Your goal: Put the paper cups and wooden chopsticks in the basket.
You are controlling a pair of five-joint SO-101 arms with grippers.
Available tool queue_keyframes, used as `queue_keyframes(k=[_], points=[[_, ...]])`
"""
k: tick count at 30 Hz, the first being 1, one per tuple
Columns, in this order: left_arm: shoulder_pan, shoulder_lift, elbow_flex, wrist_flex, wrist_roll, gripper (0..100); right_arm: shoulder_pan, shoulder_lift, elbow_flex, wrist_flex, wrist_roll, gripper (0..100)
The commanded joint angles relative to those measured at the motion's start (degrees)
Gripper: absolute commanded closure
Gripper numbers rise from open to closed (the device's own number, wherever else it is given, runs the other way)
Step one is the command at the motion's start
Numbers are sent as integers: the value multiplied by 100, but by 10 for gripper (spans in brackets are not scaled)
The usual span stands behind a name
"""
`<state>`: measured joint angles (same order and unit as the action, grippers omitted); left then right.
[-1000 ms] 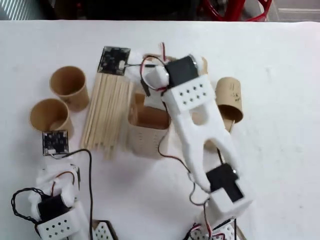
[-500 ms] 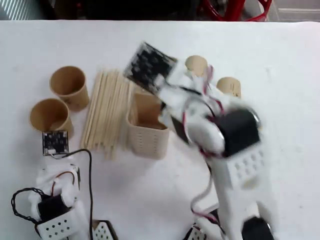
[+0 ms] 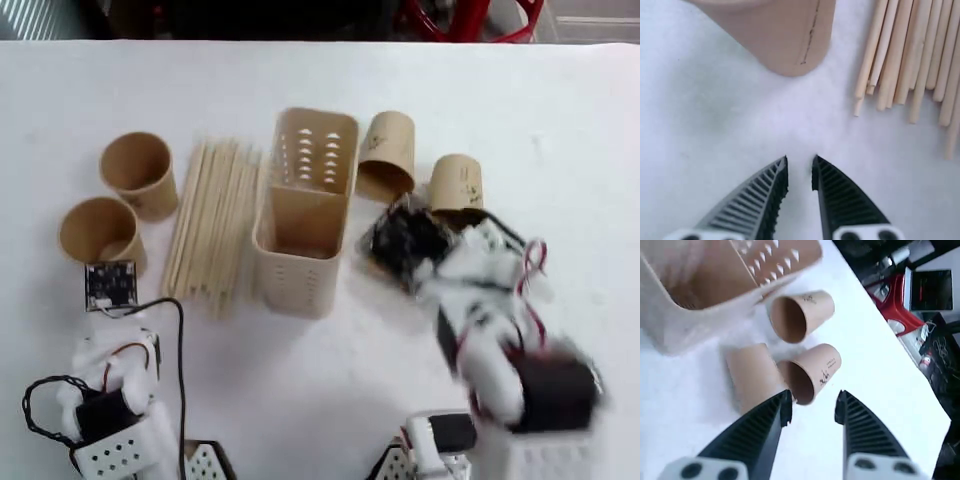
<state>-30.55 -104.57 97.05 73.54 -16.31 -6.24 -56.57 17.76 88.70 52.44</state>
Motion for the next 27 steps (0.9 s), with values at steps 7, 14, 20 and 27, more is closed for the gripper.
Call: queue_keyframes(k=[7, 14, 20, 27], points=[[-40, 40, -9, 0, -18, 901, 954, 505, 2541, -2923, 1371, 744], [-40, 40, -9, 0, -18, 901, 1270, 1130, 3402, -4875, 1442, 744], [-40, 40, -9, 0, -18, 901, 1253, 1622, 3842, -5525, 1662, 744], [-40, 40, -9, 0, -18, 901, 1270, 2273, 3868, -6281, 1644, 744]])
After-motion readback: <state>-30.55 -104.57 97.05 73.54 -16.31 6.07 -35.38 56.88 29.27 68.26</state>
